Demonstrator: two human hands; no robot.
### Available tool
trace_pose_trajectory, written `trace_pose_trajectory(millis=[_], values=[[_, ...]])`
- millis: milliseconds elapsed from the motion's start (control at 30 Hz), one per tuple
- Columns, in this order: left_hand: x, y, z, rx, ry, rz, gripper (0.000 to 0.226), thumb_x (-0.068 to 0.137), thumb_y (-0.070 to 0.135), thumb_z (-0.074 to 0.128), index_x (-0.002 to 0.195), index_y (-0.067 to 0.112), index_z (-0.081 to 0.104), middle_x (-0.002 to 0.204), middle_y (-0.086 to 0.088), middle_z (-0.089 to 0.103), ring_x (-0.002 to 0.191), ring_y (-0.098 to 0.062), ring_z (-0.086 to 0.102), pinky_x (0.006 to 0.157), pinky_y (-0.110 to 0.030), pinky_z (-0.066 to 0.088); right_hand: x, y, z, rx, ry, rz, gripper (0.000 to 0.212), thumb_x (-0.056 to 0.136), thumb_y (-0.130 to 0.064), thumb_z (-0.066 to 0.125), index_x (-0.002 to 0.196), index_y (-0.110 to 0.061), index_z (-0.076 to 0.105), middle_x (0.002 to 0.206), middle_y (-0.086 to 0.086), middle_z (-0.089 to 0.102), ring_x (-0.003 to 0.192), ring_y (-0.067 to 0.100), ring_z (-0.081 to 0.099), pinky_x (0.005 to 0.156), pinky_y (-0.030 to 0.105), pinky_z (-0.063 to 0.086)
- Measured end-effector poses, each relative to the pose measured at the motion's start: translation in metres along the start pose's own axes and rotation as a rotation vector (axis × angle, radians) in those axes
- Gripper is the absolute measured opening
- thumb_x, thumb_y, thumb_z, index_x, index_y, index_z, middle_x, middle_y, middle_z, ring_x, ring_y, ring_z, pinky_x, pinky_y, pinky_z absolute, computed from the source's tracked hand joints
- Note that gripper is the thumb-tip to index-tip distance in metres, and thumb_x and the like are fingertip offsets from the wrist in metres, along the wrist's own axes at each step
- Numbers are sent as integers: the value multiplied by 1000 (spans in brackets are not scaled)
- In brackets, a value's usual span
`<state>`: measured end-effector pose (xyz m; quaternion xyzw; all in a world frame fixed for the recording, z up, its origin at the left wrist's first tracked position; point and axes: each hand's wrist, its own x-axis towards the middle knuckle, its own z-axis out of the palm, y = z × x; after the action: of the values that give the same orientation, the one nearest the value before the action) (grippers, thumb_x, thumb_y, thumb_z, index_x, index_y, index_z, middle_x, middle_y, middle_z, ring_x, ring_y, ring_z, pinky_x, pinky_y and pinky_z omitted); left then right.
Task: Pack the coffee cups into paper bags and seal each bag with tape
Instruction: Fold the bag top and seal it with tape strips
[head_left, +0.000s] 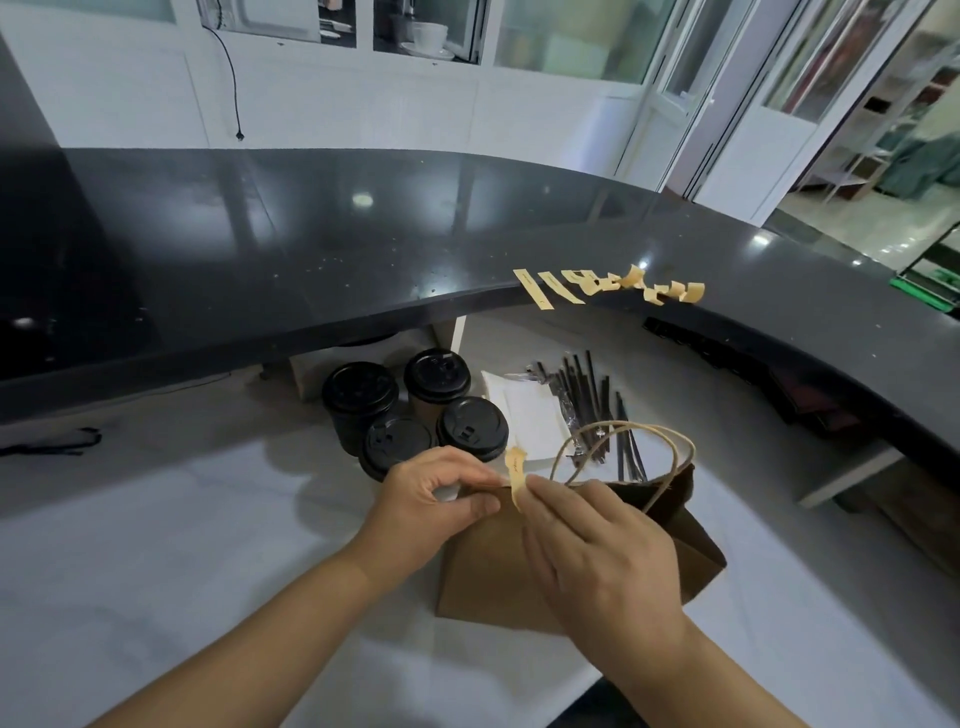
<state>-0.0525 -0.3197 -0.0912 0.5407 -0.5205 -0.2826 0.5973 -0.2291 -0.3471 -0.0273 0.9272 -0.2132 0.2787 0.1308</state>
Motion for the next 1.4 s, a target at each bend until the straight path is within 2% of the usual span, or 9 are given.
trace_pose_trajectory(millis=[300,467,567,633,867,1000,1200,1300,1400], values=[[0,3,-2,65,-2,36,20,67,24,78,85,14,77,90,10,69,88,-7,66,82,-17,49,-4,2,19,-10,-27,-76,41,101,-14,33,99,-2,73,98,6,71,74,20,67,60,29,55],[0,2,-3,64,-5,61,20,68,23,78,86,13,77,90,9,68,87,-7,65,81,-16,49,-2,3,19,5,-62,-79,40,100,-16,33,99,-4,71,99,5,70,74,19,65,60,28,55],[1,1,-4,74,-2,69,18,68,22,78,85,14,77,89,9,67,86,-6,65,79,-15,49,1,1,16,-7,-81,-66,18,88,-14,56,93,-10,72,94,1,69,71,18,61,57,30,53],[2,1,-4,61,-3,80,17,68,24,78,84,20,76,88,10,66,84,-6,64,78,-14,47,2,1,15,2,-90,-53,14,81,-14,62,89,-12,72,91,0,68,69,18,60,56,30,53],[6,9,-8,109,-38,-5,37,64,31,76,97,39,61,88,15,66,89,-4,63,83,-15,45,2,4,18,18,-110,-34,23,85,-17,50,92,-13,72,95,0,68,72,17,61,58,31,54],[11,7,-12,108,-179,109,25,75,32,70,98,25,74,88,8,61,87,-12,62,80,-22,48,0,4,21,33,-85,-38,25,84,-17,50,92,-12,73,96,3,69,73,18,62,59,31,55],[15,-2,-15,117,-235,146,21,80,32,67,99,27,72,87,11,54,84,-7,58,77,-21,46,1,3,23,23,-50,-27,25,87,-18,50,91,-11,74,92,0,68,69,16,58,58,27,52],[18,-5,-18,140,-302,145,22,84,35,64,102,26,72,93,13,55,91,-7,56,83,-24,46,0,3,25,34,-32,-13,23,89,-20,52,91,-12,74,95,-1,69,71,14,57,59,26,51],[22,-8,-22,245,-389,172,33,89,47,53,107,26,70,112,12,60,108,-5,52,96,-24,40,0,2,26,41,-13,0,21,89,-19,55,92,-12,74,96,-1,69,70,15,57,57,27,50]])
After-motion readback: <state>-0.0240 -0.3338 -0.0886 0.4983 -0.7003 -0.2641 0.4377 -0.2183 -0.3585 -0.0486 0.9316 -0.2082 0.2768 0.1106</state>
